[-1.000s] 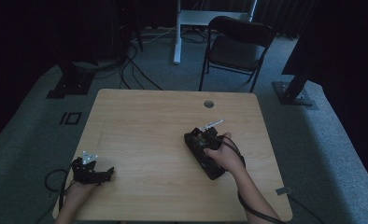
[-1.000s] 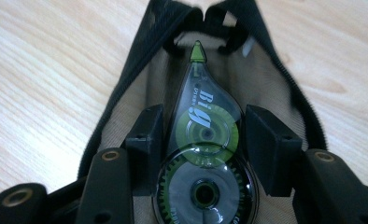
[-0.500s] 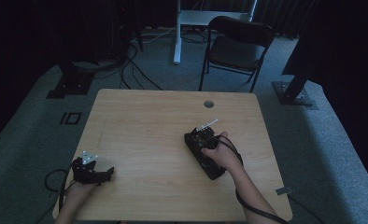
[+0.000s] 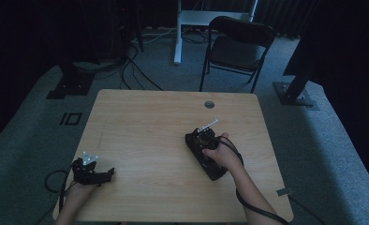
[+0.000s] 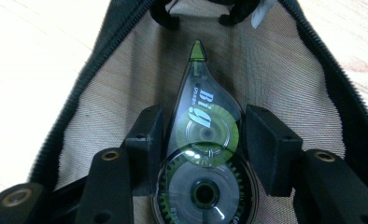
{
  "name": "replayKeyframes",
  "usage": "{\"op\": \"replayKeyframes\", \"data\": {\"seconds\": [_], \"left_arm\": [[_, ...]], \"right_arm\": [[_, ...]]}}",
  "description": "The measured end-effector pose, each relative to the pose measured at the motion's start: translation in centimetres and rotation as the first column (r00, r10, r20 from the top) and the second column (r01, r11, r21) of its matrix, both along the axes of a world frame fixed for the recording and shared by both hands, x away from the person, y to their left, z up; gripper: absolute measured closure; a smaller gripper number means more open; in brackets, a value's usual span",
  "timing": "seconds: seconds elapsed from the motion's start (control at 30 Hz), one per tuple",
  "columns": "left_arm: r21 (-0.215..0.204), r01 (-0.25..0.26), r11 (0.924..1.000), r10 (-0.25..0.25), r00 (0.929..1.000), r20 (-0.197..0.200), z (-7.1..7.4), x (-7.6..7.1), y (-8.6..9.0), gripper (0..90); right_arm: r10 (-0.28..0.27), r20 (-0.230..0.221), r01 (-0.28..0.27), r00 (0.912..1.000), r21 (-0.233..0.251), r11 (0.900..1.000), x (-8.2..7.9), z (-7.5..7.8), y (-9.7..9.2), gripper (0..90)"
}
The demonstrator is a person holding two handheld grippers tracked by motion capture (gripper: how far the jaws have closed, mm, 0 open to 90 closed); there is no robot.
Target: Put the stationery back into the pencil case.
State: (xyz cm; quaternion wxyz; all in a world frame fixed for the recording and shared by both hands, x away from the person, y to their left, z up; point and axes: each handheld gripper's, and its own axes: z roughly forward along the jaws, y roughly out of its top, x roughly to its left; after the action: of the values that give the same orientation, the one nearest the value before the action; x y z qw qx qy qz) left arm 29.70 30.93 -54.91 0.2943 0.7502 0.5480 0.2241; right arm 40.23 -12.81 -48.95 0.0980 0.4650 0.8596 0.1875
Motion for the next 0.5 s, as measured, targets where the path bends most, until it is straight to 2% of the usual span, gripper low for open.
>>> {"op": "replayKeyframes", "data": {"seconds": [0.13,0.27,0.5], "left_arm": [[0.000,0.000,1.0000,0.000,1.0000,0.000,0.00,0.00,0.00,0.2],[-0.001,0.000,1.0000,0.000,1.0000,0.000,0.00,0.00,-0.01,0.2],[0.000,0.003,1.0000,-0.003,1.0000,0.000,0.00,-0.01,-0.01,0.2]], "right_arm": [[0.002,-0.003,-0.002,1.0000,-0.006,1.0000,0.07,-0.09,0.00,48.3],[0.002,-0.023,-0.002,0.9997,0.003,1.0000,0.09,-0.26,0.04,47.9],[-0.001,-0.023,0.001,0.9997,0.010,0.9999,0.13,-0.26,-0.03,47.2]]}}
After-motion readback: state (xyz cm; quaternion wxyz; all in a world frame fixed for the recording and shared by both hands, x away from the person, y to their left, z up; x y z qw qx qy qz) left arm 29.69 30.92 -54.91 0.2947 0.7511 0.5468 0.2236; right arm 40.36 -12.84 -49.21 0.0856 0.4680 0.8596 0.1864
